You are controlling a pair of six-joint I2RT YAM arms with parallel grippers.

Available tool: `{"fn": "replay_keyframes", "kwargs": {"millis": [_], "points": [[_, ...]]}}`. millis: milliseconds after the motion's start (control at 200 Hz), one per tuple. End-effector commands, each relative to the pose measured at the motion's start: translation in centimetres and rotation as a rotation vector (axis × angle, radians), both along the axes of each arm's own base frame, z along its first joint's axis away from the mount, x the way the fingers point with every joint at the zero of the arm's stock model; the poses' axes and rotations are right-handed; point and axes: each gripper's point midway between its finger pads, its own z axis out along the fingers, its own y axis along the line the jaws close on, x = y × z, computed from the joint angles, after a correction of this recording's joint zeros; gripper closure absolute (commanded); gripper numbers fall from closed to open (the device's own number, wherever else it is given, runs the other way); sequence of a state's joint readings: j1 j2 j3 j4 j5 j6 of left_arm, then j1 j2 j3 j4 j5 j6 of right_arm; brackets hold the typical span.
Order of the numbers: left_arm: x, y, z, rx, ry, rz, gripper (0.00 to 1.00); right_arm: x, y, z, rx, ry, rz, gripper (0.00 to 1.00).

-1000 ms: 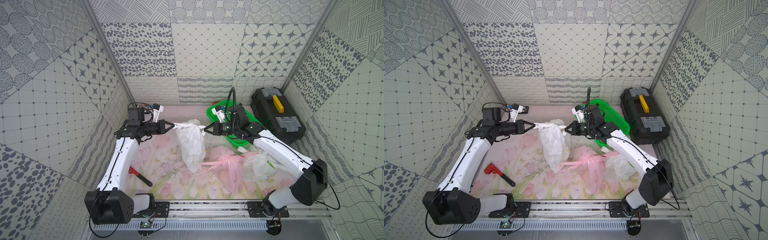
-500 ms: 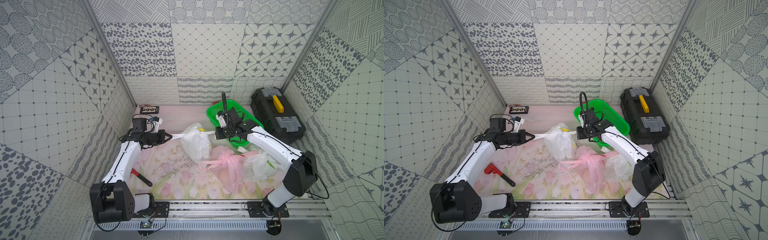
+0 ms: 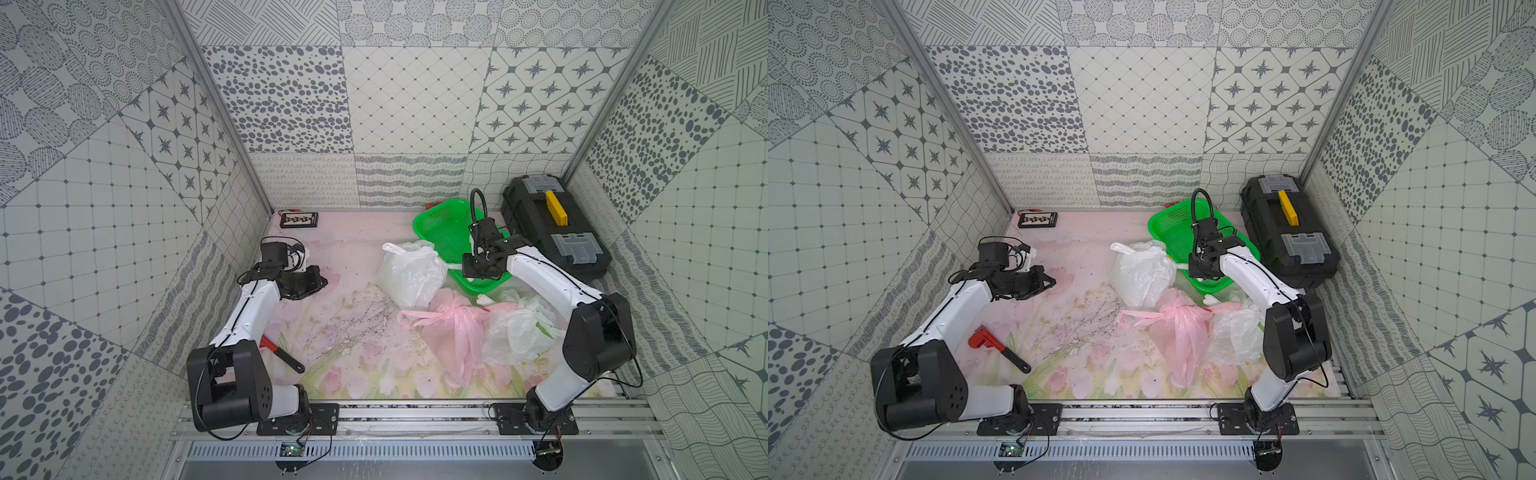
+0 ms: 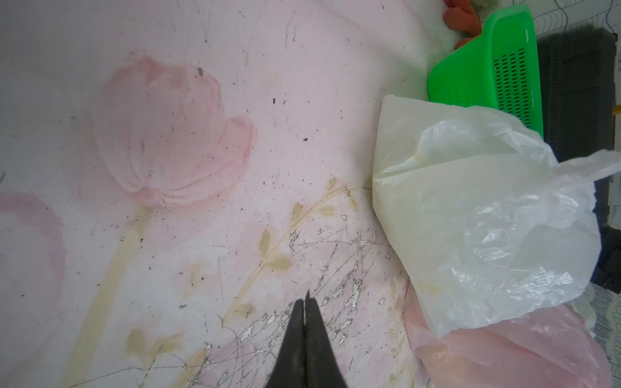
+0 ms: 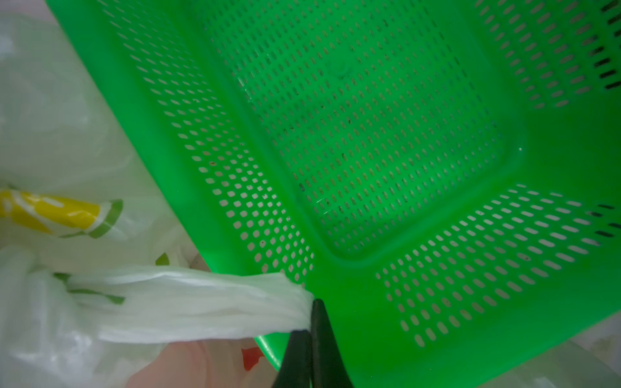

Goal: Place the pears into plastic bags & tie knots
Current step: Tie the plastic bag at the center of the board, then move the plastic bag to the center of the board.

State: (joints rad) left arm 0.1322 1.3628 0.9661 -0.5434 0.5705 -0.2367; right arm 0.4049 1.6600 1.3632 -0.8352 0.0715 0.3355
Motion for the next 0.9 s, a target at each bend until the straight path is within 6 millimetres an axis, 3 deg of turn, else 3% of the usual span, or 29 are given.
{"fn": "replay_keyframes", "kwargs": {"millis": [0,95,160,425,625,765,800,891], "points": [[1.5,-0.7,3.8,-0.065,-0.111,-0.011,1.00,0.2,5.3,3.7,0.073,-0.091,0.164,1.00],[1.6,-2.5,5.9,-0.085,-0.145,-0.063,0.80,-0.1,8.9,4.5,0.121,-0.105,0.233,1.00],[1.6,-3.0,6.5,-0.047,-0.150,-0.080,0.75,0.0,11.1,4.0,0.163,-0.090,0.258,1.00],[0.9,-3.0,7.8,-0.008,-0.163,-0.079,0.71,0.0,19.1,1.1,0.307,-0.008,0.304,1.00],[0.8,-3.5,9.0,-0.006,-0.197,-0.088,0.70,0.0,26.5,1.7,0.450,0.010,0.372,1.00],[0.6,-3.7,9.8,0.008,-0.212,-0.092,0.69,-0.6,29.9,2.8,0.557,0.047,0.423,1.00],[0.6,-3.5,10.1,0.018,-0.218,-0.090,0.69,-0.6,30.0,3.4,0.563,0.043,0.431,0.93],[0.2,-3.0,11.0,0.066,-0.240,-0.084,0.66,-0.3,28.4,6.1,0.569,-0.009,0.454,0.63]]}}
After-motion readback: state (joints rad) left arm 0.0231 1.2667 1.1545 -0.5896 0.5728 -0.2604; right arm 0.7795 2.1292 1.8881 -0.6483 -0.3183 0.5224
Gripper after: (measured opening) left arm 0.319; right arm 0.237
